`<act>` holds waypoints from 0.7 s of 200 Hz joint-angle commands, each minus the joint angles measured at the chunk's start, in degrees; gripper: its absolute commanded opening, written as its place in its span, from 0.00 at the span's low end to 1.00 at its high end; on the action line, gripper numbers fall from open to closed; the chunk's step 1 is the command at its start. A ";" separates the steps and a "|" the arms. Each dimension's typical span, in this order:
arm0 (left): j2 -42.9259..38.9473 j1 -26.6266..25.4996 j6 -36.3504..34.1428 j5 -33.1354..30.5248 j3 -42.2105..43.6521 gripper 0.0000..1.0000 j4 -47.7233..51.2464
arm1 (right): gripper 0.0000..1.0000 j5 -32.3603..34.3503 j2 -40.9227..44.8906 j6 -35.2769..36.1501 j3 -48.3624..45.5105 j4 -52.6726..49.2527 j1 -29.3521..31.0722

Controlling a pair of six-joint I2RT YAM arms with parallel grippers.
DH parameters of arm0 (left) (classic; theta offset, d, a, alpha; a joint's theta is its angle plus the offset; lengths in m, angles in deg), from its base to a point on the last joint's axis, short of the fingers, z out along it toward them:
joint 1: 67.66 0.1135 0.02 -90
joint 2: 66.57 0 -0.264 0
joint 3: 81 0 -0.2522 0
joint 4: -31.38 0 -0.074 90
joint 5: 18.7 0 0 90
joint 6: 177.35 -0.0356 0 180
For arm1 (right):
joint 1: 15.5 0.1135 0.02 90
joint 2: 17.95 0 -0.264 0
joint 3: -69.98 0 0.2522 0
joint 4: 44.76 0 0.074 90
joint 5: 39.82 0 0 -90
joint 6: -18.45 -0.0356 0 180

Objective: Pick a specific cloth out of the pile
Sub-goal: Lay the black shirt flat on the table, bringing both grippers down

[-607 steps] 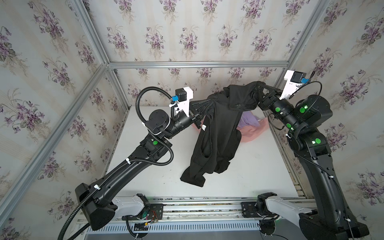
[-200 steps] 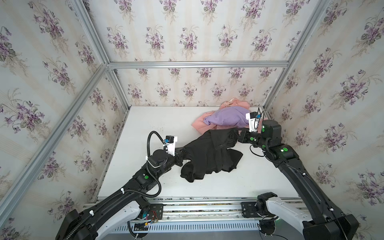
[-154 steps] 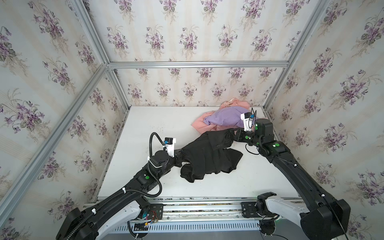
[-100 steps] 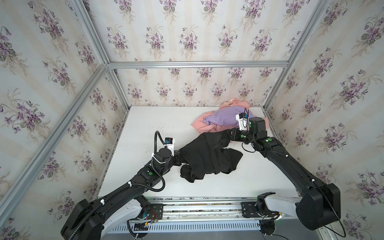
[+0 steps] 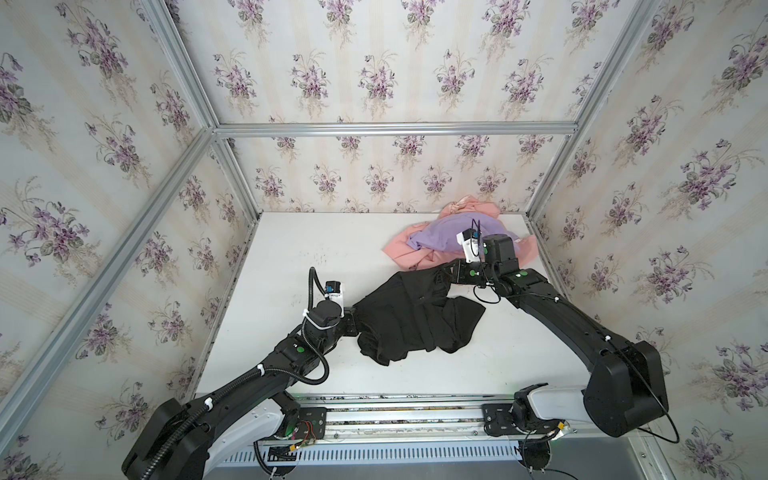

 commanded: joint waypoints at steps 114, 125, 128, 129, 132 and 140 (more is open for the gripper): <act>-1.43 0.20 4.21 -2.14 3.56 0.00 3.03 | 0.00 7.30 14.22 7.57 -0.44 -24.91 4.08; -1.43 0.20 4.35 -2.05 3.67 0.00 3.10 | 0.01 10.22 14.59 8.62 -0.85 -26.59 4.15; -1.41 0.20 4.32 -2.05 3.71 0.00 3.16 | 0.02 11.19 14.63 8.97 -0.96 -26.95 4.16; -1.41 0.20 4.36 -2.05 3.72 0.00 3.16 | 0.02 11.53 14.63 9.13 -1.01 -27.12 4.16; -1.41 0.20 4.41 -2.00 3.72 0.00 3.16 | 0.02 12.77 14.57 9.62 -1.09 -27.66 4.16; -1.43 0.18 4.46 -2.04 3.81 0.00 3.16 | 0.02 16.28 14.38 10.67 -0.95 -29.16 4.16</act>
